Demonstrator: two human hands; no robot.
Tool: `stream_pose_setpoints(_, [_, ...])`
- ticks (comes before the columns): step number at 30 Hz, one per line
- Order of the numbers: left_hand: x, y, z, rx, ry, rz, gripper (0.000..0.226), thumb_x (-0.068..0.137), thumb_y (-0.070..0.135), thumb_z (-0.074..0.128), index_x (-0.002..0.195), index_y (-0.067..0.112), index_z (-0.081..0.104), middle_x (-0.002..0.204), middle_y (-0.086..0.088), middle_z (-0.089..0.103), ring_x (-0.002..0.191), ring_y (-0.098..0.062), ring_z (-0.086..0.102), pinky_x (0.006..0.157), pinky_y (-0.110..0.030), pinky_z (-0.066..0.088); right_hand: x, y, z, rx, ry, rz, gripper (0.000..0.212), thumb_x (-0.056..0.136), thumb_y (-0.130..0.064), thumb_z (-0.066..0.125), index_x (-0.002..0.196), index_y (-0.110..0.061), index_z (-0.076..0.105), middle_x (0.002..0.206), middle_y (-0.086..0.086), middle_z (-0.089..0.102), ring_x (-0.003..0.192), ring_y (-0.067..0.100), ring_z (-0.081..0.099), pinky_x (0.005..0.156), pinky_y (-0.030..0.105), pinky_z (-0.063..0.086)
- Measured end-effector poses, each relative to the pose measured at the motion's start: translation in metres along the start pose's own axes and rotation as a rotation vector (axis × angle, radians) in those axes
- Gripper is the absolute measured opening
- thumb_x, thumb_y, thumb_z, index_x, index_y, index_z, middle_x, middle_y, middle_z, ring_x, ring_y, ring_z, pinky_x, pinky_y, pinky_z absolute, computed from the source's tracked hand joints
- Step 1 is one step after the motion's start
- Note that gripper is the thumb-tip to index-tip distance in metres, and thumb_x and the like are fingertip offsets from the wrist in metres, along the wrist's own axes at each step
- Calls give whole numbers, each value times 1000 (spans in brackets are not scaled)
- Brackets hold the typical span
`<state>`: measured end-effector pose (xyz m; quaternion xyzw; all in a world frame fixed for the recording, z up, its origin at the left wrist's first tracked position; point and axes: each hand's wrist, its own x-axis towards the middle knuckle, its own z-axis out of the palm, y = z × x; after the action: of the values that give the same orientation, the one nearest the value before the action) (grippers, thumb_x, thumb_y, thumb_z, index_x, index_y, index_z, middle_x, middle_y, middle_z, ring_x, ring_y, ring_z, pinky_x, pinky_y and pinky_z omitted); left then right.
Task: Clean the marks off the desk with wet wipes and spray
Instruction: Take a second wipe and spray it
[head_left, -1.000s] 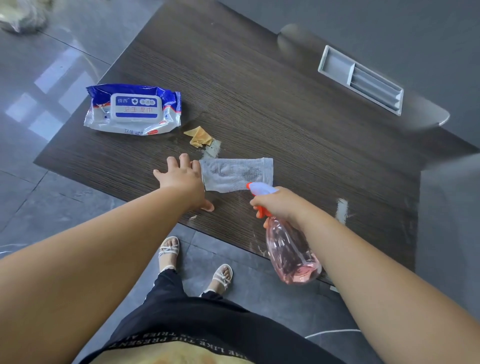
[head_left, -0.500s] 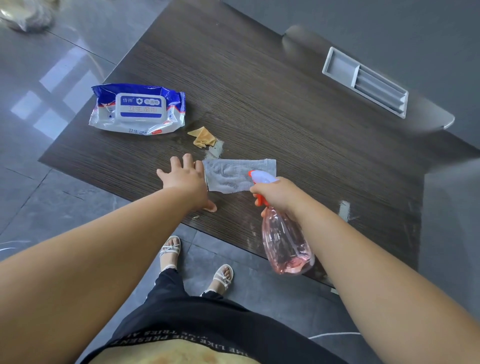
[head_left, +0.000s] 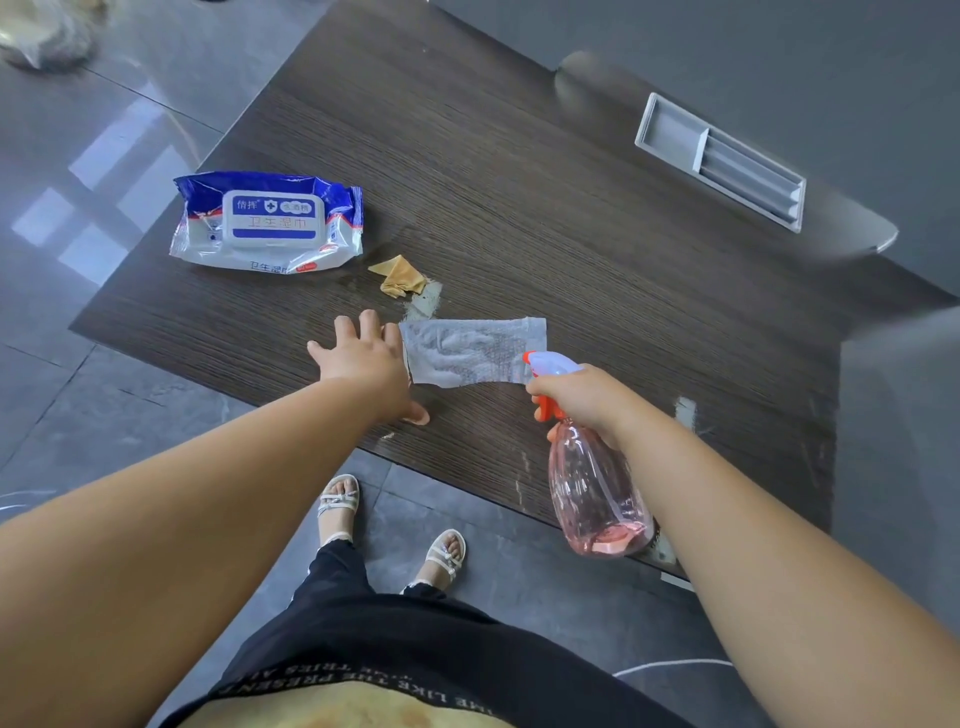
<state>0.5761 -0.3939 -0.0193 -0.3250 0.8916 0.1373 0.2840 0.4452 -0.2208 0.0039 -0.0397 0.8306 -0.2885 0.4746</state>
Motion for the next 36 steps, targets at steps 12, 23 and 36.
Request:
stream_pose_setpoints(12, [-1,-19,-5,-100,34,85,86,71,64,63,137,18,34,142,-7,27,131,-31,25,101,-50,38,-20,-24,-8,-26,-15,-249,32,87,-22,59,116,-36,59,87,-6,57,58,14,54,53,12,45])
stream_pose_setpoints(23, [23,-80,-35,-239,73,-113,81,69,50,73,136,22,36,143,-8,23,132,-34,22,100,-52,40,24,-152,0,22,222,-644,55,90,-51,53,133,-18,47,123,4,59,115,19,55,102,34,41])
stream_pose_setpoints(36, [31,-76,-30,-175,-1,-86,94,66,46,78,140,26,23,143,-8,20,133,-36,17,102,-56,38,83,-212,35,-13,274,-796,63,90,-35,61,142,-15,33,124,-2,50,107,7,47,82,1,38])
